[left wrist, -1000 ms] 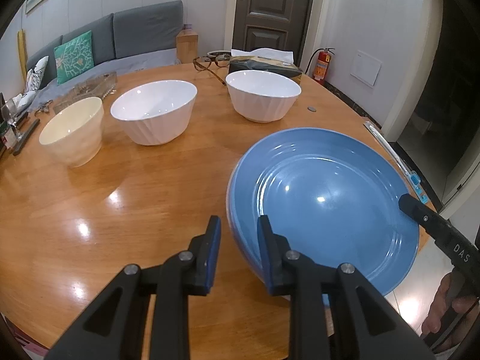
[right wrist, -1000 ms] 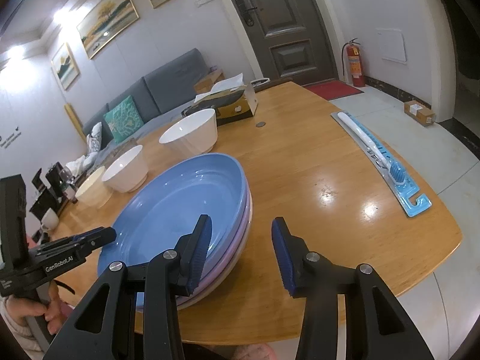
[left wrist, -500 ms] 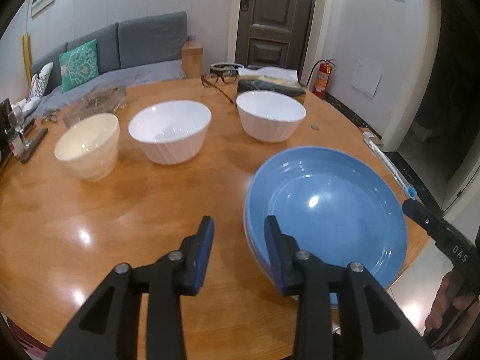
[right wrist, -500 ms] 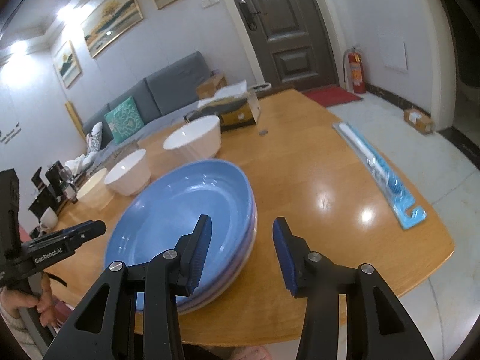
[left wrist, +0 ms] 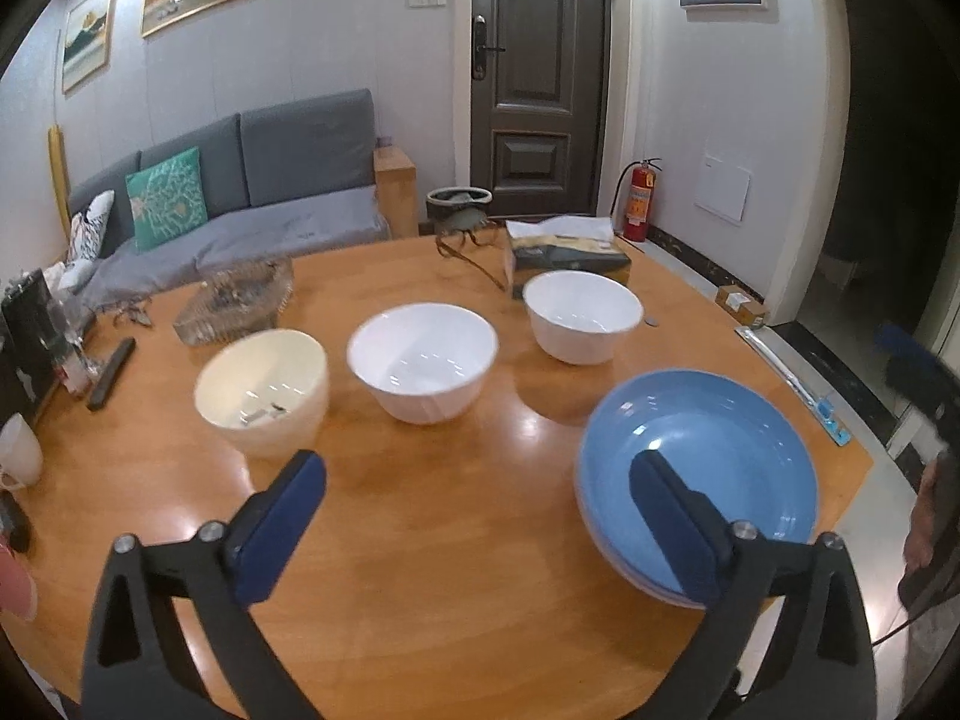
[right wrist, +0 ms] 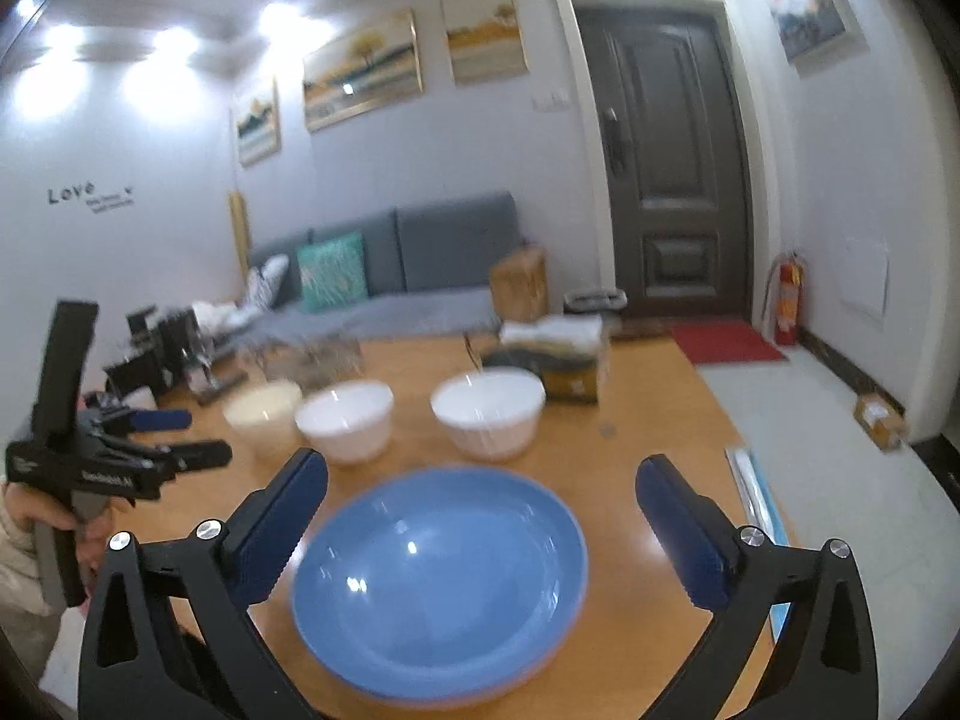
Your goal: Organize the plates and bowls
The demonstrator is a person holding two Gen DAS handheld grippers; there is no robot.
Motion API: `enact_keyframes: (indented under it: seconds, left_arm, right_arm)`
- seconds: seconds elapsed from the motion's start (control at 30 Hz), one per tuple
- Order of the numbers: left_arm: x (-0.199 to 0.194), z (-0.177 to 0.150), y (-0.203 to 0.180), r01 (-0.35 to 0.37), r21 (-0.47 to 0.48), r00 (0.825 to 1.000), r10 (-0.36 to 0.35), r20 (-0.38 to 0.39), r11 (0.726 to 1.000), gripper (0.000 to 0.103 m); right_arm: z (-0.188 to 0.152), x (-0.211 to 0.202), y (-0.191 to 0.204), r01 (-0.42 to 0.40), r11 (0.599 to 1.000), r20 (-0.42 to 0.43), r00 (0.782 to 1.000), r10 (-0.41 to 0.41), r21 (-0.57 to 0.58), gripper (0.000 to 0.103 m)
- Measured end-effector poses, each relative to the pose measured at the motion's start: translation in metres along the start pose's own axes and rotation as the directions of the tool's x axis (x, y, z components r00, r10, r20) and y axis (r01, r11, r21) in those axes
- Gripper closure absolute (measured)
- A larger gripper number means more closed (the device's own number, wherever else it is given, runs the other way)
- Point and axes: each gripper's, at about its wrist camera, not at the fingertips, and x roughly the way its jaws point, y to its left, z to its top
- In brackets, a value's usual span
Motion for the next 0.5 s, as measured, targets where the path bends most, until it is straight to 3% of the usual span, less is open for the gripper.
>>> enact_keyframes:
  seconds: [0.07, 0.17, 0.3, 0.5]
  left_arm:
    - [-0.002, 0.002, 0.009, -0.007, 0.002, 1.000, 0.007, 0.007, 1.000, 0.001]
    - [-0.003, 0.006, 0.026, -0.002, 0.011, 1.000, 0.002, 0.025, 1.000, 0.001]
    - [-0.003, 0.014, 0.047, -0.015, 0.034, 0.998, 0.013, 0.054, 0.999, 0.001]
    - [0.005, 0.033, 0.070, -0.033, 0.098, 0.997, 0.027, 0.068, 0.995, 0.001]
  right_arm:
    - [0.005, 0.000, 0.007, 0.015, 1.000, 0.043, 0.999, -0.014, -0.017, 0.001]
    - [0.014, 0.000, 0.013, -0.038, 0.999, 0.112, 0.993, 0.038, -0.004, 0.001]
    - [0.031, 0.018, 0.021, -0.128, 0.991, 0.059, 0.990, 0.126, 0.038, 0.001]
    - [0.046, 0.060, 0.059, -0.119, 0.984, -0.095, 0.990, 0.107, -0.135, 0.001]
